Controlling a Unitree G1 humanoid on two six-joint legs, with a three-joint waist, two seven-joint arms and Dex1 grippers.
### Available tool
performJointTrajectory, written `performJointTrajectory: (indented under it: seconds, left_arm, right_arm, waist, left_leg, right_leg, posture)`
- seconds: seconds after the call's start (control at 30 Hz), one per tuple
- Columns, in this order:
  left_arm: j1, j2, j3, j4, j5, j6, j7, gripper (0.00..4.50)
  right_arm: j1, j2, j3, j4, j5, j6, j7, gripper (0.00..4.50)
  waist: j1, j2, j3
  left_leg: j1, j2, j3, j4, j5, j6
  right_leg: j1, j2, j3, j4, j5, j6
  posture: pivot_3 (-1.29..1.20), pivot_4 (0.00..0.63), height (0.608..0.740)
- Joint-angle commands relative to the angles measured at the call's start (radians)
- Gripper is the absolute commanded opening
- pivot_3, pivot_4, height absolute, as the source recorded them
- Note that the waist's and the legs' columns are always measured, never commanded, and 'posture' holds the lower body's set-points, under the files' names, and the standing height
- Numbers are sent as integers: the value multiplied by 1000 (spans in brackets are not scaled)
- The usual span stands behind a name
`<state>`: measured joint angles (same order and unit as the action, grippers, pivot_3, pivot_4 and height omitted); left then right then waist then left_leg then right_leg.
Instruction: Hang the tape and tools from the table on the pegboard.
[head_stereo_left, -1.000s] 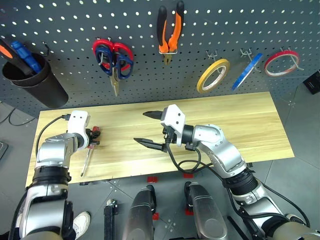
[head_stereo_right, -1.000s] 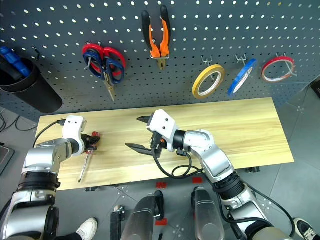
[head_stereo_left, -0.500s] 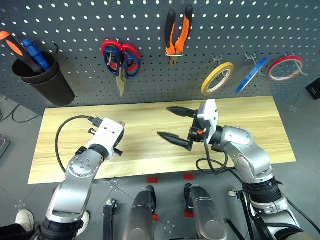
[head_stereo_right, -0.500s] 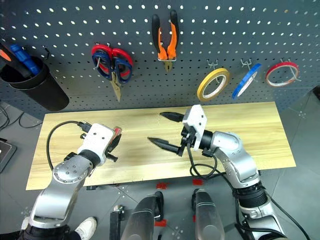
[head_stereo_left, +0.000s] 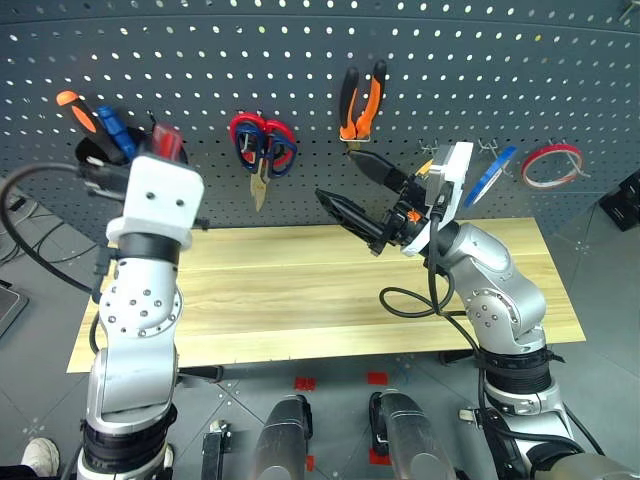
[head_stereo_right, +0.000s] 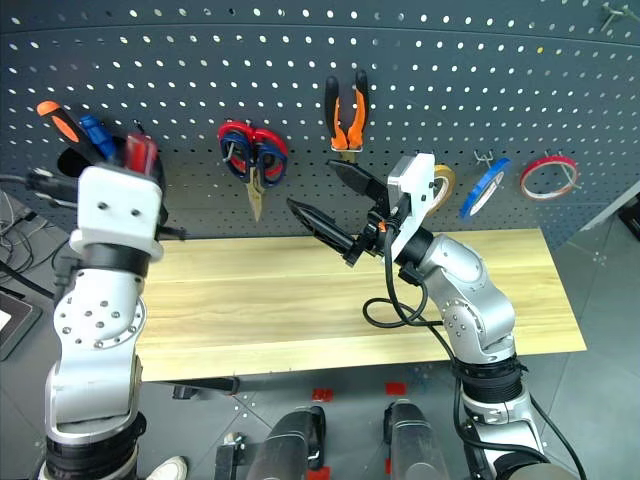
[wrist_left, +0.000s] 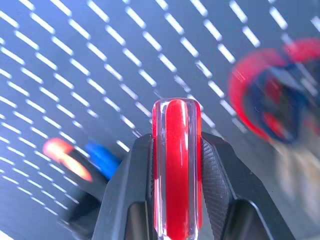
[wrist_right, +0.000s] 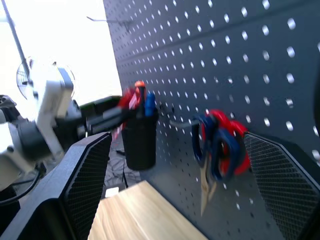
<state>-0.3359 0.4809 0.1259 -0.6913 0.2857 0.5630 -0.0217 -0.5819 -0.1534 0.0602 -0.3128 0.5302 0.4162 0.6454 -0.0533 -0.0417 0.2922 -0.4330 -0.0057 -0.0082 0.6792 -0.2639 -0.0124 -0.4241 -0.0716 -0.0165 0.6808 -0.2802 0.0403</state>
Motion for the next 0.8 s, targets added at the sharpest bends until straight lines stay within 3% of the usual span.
performJointTrajectory:
  seconds: [0.03,0.43,0.8]
  left_arm:
    - [-90,17,50,35,27,-69,32,927]
    - [-464,78,114,454,-34,-234,40,927]
    - [-407,-30,186,475,-130,-137,65,927]
  right_arm:
    - [-37,14,-2,-13,-3,-43,-15,4500]
    - [-104,44,10,30,-26,-60,-48,4500]
    - [-90,32,11,32,-45,-68,-47,4500]
  waist:
    - [0,0,-10]
    - [-2,-1,-17]
    - [-10,0,-18]
  left_leg:
    - [0,0,0,0,0,0]
    - [0,-1,2,1,0,0]
    - [0,0,3,1,0,0]
  right_leg:
    - [0,0,0,0,0,0]
    - [0,1,-1,1,0,0]
    - [-1,1,-1,2,0,0]
  posture:
    - [-115,182,740]
    - [-116,182,740]
    - [-129,189,740]
